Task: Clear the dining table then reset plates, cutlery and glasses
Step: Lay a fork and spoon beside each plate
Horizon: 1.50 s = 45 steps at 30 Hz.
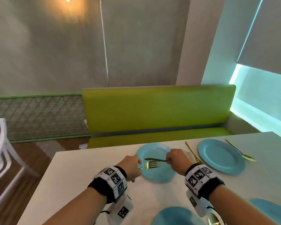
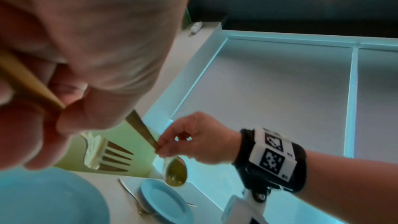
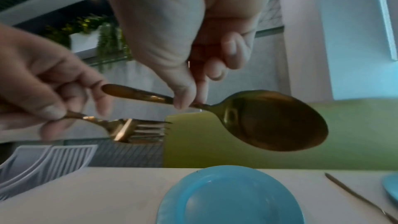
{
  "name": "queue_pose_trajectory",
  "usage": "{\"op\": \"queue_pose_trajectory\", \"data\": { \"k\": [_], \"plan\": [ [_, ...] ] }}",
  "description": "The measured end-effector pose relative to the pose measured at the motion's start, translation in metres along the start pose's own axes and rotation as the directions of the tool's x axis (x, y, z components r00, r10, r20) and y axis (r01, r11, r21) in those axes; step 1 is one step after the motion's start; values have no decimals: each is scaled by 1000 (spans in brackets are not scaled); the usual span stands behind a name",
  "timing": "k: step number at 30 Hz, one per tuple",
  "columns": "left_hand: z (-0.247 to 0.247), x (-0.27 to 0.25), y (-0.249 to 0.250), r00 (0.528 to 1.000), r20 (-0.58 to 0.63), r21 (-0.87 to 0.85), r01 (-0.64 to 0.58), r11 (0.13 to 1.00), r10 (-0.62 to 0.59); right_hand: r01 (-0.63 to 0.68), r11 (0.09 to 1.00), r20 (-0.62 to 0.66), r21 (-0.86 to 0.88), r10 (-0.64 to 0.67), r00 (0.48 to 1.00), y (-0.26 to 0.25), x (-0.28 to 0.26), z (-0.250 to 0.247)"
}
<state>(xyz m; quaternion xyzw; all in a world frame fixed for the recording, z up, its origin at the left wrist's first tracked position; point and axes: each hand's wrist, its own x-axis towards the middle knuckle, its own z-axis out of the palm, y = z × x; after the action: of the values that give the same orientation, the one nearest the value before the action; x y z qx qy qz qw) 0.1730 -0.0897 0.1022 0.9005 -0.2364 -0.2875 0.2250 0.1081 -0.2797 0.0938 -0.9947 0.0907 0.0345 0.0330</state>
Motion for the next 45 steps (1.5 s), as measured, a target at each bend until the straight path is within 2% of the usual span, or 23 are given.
{"op": "queue_pose_trajectory", "data": {
  "k": [3,8,10,12,14,16,17,20,23,26,30,32,35,37,38,40,42,44,45],
  "plan": [
    [-17,-3,-22,997,-57,-52,49,997,-52,-152,973,-16,175,157,987,4,12,4],
    [-28,13,-36,989,-132,-170,51,984,-74,-358,900,86,247,348,934,35,39,12],
    [-28,22,-37,988,-144,-182,28,983,-55,-441,867,182,232,407,895,50,48,18],
    [-26,36,-36,987,-155,-190,8,982,-38,-496,856,273,145,448,852,68,61,31],
    [-23,52,-34,984,-177,-199,-12,980,-24,-588,803,367,98,520,772,95,80,51],
    [-19,69,-33,978,-207,-216,-23,976,-23,-628,777,400,40,564,723,117,100,75],
    [-16,77,-32,975,-221,-227,-23,974,-28,-621,784,411,2,566,715,125,109,85],
    [-6,98,-33,970,-238,-241,-20,970,-39,-504,852,478,-140,504,719,139,126,104],
    [3,112,-35,974,-221,-243,0,970,-56,-341,899,480,-275,436,762,138,129,108],
    [10,121,-37,974,-215,-248,11,969,-66,-162,928,469,-335,313,826,136,137,113],
    [14,126,-36,974,-209,-266,28,964,-86,-87,914,511,-396,298,806,129,148,122],
    [14,127,-36,974,-205,-272,37,962,-95,-52,908,497,-417,275,823,130,154,126],
    [15,127,-38,973,-206,-264,46,963,-103,-119,929,494,-350,291,819,130,159,126],
    [15,126,-39,973,-204,-261,54,964,-110,-207,928,544,-309,351,762,131,163,125],
    [16,126,-39,973,-202,-261,57,964,-112,-196,922,530,-334,355,770,134,165,125],
    [16,125,-39,974,-198,-256,60,965,-113,-150,946,466,-288,275,841,142,167,134],
    [16,124,-37,974,-198,-249,57,967,-108,-235,954,383,-187,291,877,136,163,122],
    [16,123,-36,973,-209,-231,50,972,-100,-407,913,222,6,396,891,125,163,104],
    [16,122,-35,970,-222,-209,47,977,-94,-419,900,168,116,398,902,113,160,91]
  ]
}}
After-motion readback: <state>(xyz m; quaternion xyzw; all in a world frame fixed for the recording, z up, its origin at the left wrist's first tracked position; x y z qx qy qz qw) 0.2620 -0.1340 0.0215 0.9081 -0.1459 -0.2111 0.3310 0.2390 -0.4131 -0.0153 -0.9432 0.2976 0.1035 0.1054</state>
